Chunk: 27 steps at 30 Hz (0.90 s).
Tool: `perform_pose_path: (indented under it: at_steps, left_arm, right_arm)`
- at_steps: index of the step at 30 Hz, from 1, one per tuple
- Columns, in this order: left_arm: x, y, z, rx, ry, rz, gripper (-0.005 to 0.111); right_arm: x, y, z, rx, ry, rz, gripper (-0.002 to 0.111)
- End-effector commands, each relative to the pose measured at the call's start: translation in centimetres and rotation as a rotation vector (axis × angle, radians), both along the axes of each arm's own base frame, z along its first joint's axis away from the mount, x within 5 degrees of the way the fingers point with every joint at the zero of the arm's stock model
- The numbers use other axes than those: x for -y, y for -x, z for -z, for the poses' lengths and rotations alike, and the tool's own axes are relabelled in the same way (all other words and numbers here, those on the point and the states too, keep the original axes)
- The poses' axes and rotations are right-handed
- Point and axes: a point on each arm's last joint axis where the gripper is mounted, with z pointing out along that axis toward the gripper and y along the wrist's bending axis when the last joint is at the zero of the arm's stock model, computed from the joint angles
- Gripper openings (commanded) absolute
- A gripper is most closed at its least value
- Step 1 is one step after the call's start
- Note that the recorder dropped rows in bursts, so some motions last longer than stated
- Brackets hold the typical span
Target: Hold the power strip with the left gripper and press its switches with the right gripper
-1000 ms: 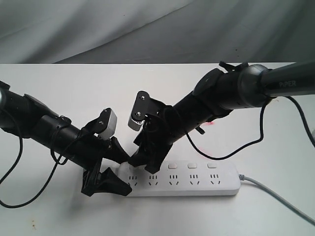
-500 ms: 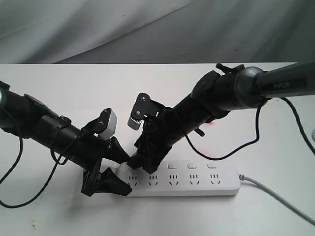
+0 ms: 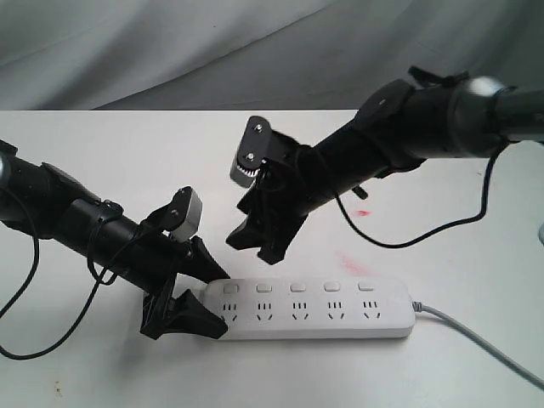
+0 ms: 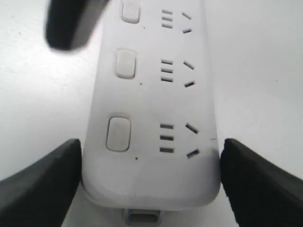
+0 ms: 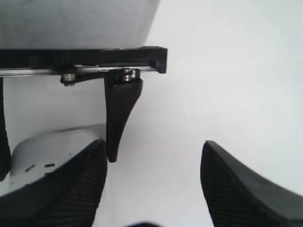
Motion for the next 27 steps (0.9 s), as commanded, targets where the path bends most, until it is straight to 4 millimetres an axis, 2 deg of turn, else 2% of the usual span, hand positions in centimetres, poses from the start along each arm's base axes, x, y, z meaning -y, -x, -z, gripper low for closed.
perform_pose_path:
  at_steps: [1, 10, 21, 27]
  left_arm:
    - [0.2, 0.1, 0.0, 0.001, 0.000, 0.027, 0.061]
    - [0.2, 0.1, 0.0, 0.001, 0.000, 0.027, 0.061]
    - [0.2, 0.1, 0.0, 0.001, 0.000, 0.027, 0.061]
    - [0.2, 0.1, 0.0, 0.001, 0.000, 0.027, 0.061]
  right_arm:
    - [1.8, -0.4, -0.6, -0.040, -0.012, -0.006, 0.054]
    - [2.7, 0.5, 1.8, -0.092, 0.027, 0.009, 0.054]
    - [2.4, 0.6, 2.7, -0.116, 0.017, 0.006, 0.054]
    - [2.2, 0.8, 4.5, -0.153, 0.043, -0.006, 0.054]
